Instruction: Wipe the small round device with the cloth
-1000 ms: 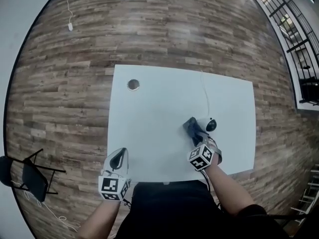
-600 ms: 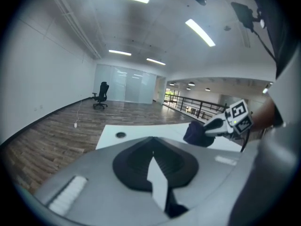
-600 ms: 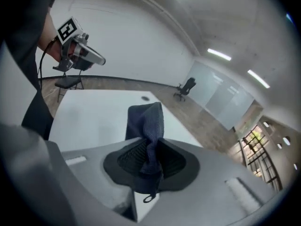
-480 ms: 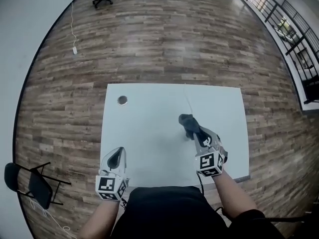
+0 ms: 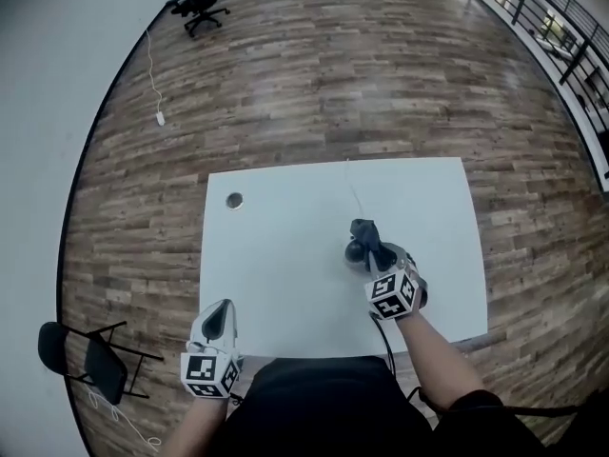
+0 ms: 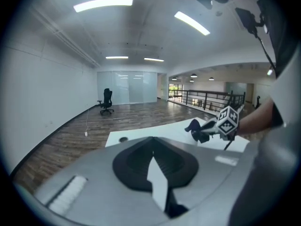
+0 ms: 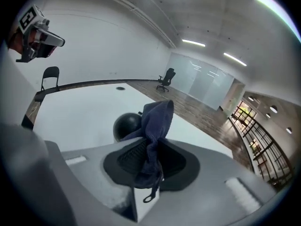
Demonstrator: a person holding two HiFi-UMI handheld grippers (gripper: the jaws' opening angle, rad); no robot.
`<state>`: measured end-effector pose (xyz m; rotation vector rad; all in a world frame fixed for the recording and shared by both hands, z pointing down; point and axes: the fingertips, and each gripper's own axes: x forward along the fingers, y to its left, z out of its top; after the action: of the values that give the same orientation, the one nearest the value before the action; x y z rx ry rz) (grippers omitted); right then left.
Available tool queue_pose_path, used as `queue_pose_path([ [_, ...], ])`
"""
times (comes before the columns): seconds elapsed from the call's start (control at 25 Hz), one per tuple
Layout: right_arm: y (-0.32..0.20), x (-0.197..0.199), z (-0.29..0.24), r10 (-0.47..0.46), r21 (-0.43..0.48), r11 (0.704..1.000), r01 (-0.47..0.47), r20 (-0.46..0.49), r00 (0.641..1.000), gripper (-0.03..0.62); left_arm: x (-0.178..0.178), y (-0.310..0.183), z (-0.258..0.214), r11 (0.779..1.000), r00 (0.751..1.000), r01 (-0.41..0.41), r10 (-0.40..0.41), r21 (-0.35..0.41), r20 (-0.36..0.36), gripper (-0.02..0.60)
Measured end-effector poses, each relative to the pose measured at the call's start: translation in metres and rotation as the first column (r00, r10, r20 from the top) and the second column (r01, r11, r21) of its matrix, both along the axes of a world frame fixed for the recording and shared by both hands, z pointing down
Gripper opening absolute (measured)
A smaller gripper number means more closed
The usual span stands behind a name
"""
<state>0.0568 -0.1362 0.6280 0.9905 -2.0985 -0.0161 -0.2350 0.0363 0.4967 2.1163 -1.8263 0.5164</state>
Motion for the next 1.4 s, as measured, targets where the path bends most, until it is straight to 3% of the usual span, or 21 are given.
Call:
queue_pose_path([
  [0.32,0.029,-0.008,0.053,-0.119,-0.084,0.99,0.11,-0.11,0.987,0.074,-0.017,0.01,-0.01,1.0,0.998,0.029,-0.029,-0.002,0.063,0.008],
  [0.56,0.049,-0.02,0.077,-0.199,-0.217,0.962,0.167,-0.136,0.971,0.074,-0.026,0.012,-0.011,0.999,0.997,0.043,-0.042,-0.006,0.068,0.008],
  [0.72,0.068,-0.024,0.067,-0.301,-0.313,0.909,0.277,-0.032,0.953,0.074,-0.012,-0.002,-0.008,1.0,0.999,0.012,-0.012,0.002,0.051,0.008],
  [0.76,0.07,-0.023,0.058,-0.295,-0.305,0.909,0.285,0.013,0.955,0.074,-0.009,-0.005,-0.008,1.0,0.999,0.002,-0.003,0.006,0.046,0.008],
  [0.88,0.048,0.003,0.016,-0.133,-0.124,0.982,0.145,0.098,0.986,0.074,0.001,-0.015,-0.008,1.0,0.999,-0.019,0.019,0.02,0.034,0.008],
  [0.92,0.037,0.016,0.004,-0.065,-0.07,0.995,0.072,0.103,0.993,0.074,0.003,-0.017,-0.008,0.999,0.999,-0.023,0.022,0.023,0.03,0.008],
  [1.0,0.023,0.034,-0.002,0.028,-0.058,0.998,-0.023,0.089,0.996,0.074,0.005,-0.019,-0.007,0.999,0.999,-0.026,0.025,0.021,0.021,0.008],
  [1.12,0.019,0.028,0.018,0.073,-0.207,0.977,-0.054,0.088,0.993,0.075,0.005,-0.019,-0.003,0.999,0.999,-0.036,0.036,0.002,0.014,0.008],
  [1.28,0.034,0.007,0.049,0.204,-0.438,0.894,-0.096,0.205,0.957,0.075,0.002,-0.017,-0.004,0.999,0.999,-0.042,0.043,-0.007,0.022,0.008],
  [1.4,0.047,-0.003,0.056,0.247,-0.502,0.859,-0.101,0.232,0.941,0.075,-0.008,-0.014,-0.006,1.0,0.999,-0.023,0.023,-0.001,0.022,0.008],
])
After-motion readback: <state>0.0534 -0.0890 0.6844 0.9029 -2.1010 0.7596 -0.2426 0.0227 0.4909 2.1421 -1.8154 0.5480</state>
